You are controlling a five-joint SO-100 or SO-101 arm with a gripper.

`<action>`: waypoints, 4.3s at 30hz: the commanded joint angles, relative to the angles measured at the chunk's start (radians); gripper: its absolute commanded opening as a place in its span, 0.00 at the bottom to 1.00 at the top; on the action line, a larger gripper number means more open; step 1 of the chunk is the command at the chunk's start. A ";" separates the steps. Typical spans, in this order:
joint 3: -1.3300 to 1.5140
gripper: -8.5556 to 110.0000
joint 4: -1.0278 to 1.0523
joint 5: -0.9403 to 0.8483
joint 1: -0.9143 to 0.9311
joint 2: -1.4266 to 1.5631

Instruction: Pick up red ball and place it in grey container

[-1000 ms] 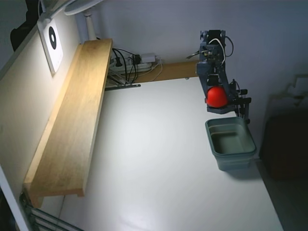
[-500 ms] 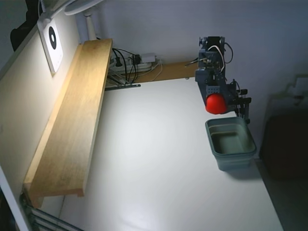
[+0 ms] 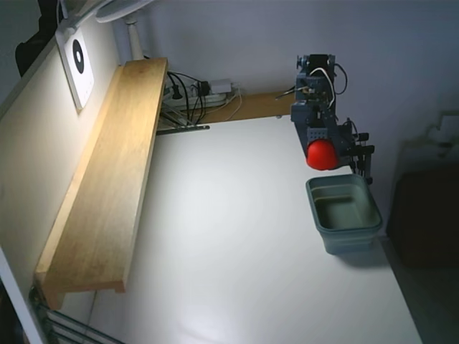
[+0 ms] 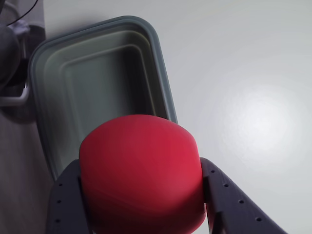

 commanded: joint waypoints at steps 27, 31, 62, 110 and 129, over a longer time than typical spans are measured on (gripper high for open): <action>-0.042 0.39 0.004 0.005 -0.006 0.024; -0.033 0.39 0.004 0.005 0.016 0.034; 0.203 0.25 0.004 0.005 0.559 0.278; 0.571 0.05 0.004 0.005 1.405 0.658; 0.572 0.05 0.004 0.005 1.407 0.659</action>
